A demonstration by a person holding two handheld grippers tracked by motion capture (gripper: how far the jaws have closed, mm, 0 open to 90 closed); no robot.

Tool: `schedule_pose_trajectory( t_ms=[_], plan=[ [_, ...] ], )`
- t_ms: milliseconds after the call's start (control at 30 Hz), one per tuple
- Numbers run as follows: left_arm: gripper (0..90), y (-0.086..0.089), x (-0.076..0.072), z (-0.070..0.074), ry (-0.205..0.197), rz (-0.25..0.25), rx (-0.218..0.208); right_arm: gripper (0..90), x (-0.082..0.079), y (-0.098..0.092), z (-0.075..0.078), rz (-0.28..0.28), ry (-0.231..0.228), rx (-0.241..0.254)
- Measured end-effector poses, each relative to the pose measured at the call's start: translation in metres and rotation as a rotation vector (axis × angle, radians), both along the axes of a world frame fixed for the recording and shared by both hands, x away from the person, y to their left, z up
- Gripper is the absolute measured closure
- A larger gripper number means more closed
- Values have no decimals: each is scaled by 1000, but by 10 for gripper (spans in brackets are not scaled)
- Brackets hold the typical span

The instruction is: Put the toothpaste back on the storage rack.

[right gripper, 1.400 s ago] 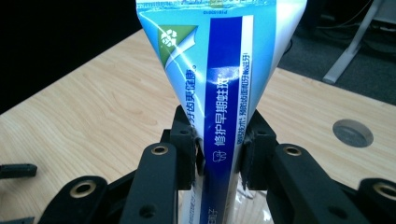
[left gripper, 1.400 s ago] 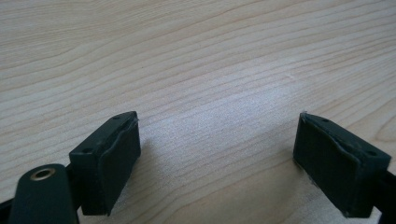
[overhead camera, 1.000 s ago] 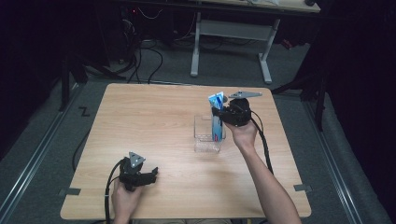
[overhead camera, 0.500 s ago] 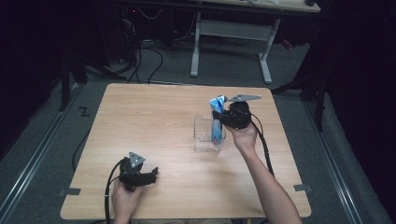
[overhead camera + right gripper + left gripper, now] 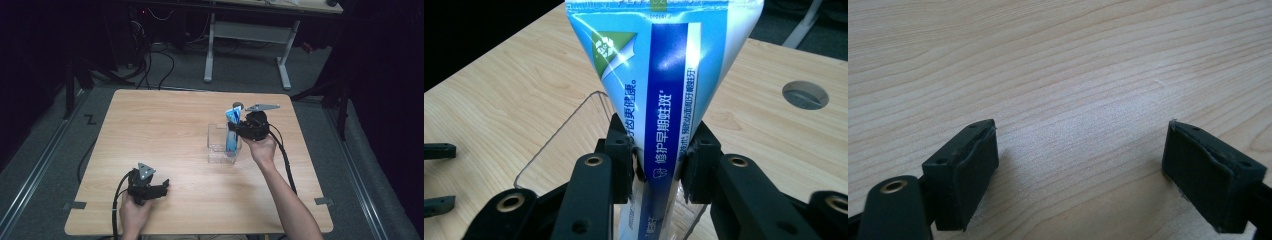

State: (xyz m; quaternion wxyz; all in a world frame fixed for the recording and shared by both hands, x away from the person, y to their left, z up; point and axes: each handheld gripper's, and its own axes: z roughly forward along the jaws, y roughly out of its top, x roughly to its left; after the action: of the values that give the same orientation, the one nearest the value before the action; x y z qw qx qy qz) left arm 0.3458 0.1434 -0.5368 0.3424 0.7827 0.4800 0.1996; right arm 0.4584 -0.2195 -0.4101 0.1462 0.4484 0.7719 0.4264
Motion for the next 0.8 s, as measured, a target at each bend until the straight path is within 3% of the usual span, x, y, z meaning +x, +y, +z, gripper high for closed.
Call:
schedule_pose_trajectory(
  t_ms=[400, 633, 800],
  plan=[
    [150, 0, 0, 0, -1, 1, 0, 691, 0, -10, -10, -21, 20, 38],
    [150, 0, 0, 0, -2, 1, 0, 652, 0, -12, -13, -55, 3, -2],
    [150, 0, 0, 0, -2, 1, 1, 633, 1, -13, -15, -64, -4, 0]
  ],
)
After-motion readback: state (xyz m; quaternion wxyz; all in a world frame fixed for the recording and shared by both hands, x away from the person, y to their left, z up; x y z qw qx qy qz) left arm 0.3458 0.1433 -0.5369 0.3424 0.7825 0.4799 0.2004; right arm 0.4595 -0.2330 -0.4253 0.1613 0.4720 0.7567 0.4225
